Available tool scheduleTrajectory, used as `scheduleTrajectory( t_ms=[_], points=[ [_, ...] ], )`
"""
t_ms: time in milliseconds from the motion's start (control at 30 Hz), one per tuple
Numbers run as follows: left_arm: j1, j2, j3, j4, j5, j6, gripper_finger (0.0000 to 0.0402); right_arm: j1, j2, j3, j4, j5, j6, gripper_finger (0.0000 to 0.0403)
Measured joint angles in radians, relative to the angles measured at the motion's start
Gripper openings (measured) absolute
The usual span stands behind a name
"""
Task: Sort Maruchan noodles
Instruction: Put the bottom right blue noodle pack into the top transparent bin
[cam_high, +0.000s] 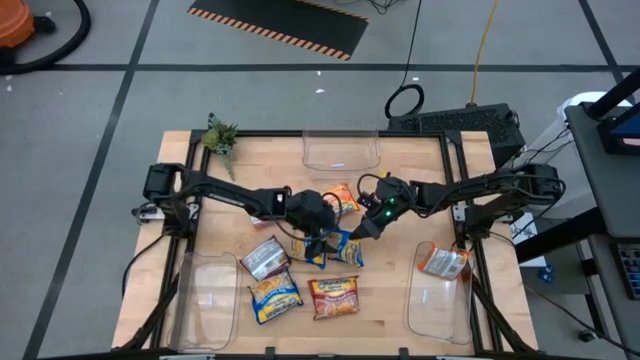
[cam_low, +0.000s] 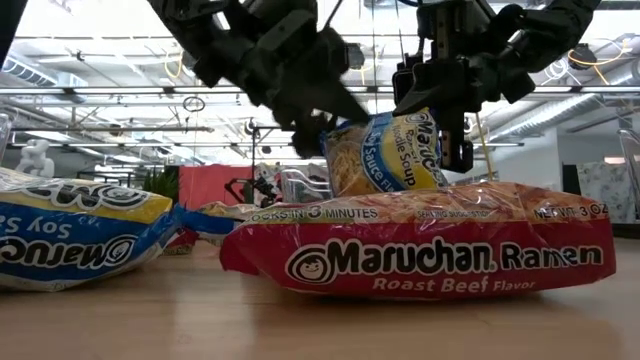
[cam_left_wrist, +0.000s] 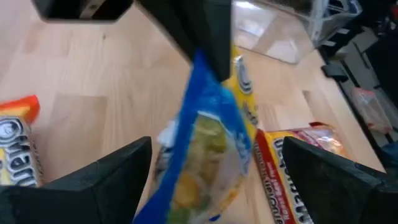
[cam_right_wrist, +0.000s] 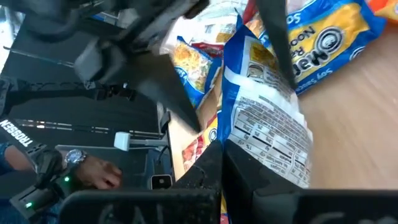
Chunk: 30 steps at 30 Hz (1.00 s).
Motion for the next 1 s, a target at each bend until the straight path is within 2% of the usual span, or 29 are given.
scheduleTrajectory(
  t_ms=[133,433,667,833,1000],
  points=[
    [-0.009,0.01,0.0,0.013,0.015,-0.033,0.0335,0.017,0.0,0.0,-0.003,0.0,-0.004,0.0],
    [-0.024,0.022,-0.002,0.008,0.032,-0.056,0.0202,0.027,0.0,0.0,0.006,0.033,0.022,0.0],
    [-0.026,0.017,-0.002,0.032,0.044,-0.086,0.0118,0.027,0.0,0.0,0.008,0.056,0.049,0.0],
    [-0.026,0.017,-0.002,0.066,0.043,-0.149,0.0092,0.026,-0.011,0.0,0.001,0.107,0.112,0.0004],
    [-0.026,0.008,-0.002,0.077,0.041,-0.195,0.009,0.024,-0.103,-0.001,-0.016,0.24,0.156,0.004]
  ],
)
